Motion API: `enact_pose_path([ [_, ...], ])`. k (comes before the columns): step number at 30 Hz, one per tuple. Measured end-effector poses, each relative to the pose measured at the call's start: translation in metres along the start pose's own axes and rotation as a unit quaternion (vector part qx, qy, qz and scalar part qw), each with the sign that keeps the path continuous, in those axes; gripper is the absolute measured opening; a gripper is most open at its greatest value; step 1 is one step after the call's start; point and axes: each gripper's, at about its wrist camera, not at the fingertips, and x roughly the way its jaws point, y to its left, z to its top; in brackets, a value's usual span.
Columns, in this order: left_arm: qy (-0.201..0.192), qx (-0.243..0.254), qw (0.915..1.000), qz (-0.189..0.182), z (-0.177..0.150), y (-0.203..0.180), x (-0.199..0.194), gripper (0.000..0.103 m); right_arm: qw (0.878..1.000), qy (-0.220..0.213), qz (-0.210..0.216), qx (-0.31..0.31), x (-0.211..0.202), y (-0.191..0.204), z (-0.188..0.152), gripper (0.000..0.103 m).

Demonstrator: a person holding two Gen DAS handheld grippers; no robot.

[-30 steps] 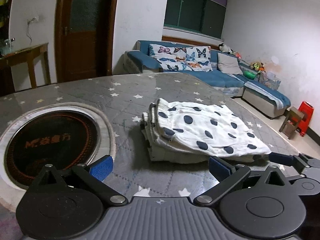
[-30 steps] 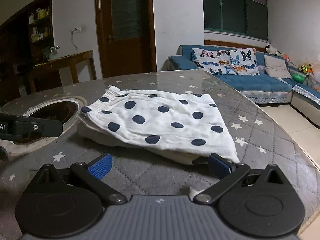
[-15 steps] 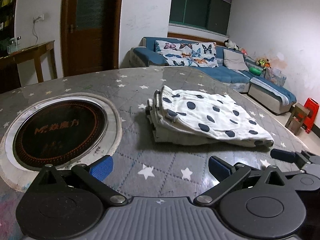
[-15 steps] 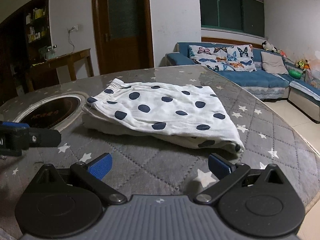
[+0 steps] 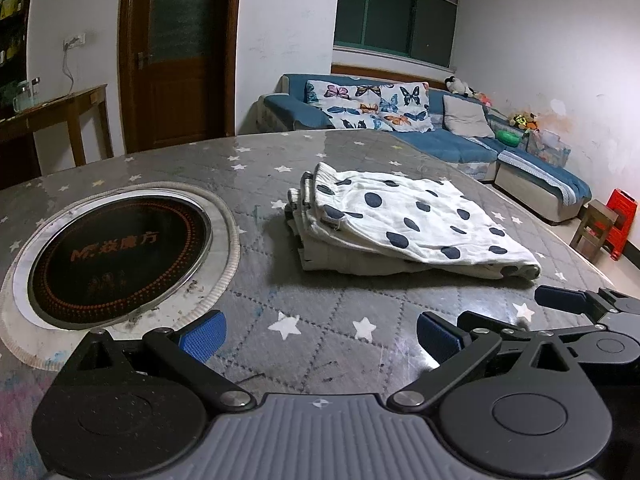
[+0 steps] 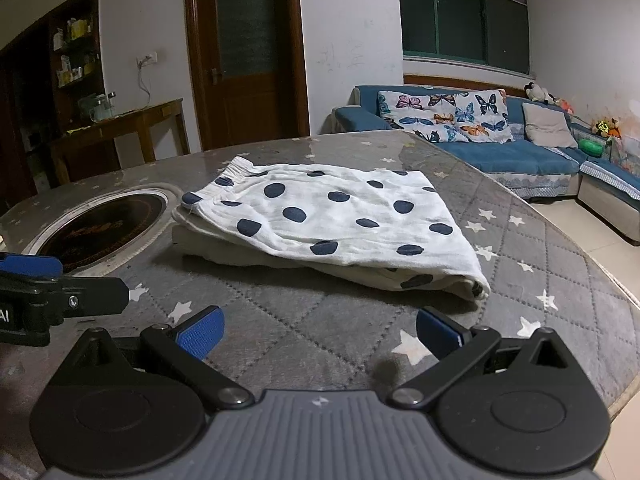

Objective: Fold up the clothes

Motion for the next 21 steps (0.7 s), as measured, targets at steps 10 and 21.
enact_pose_path([
  [10,-0.004,0.003,1.0,0.0,-0.0007,-0.0003,-0.0051,0.103,1.0,-0.003,0.003,-0.003,-0.0048,0.0034,-0.0001,0.103],
  [21,-0.003,0.005,1.0,-0.002,-0.0014,0.0004,-0.004,0.103,1.0,-0.001,0.001,-0.005,-0.0032,0.0047,0.0008,0.103],
])
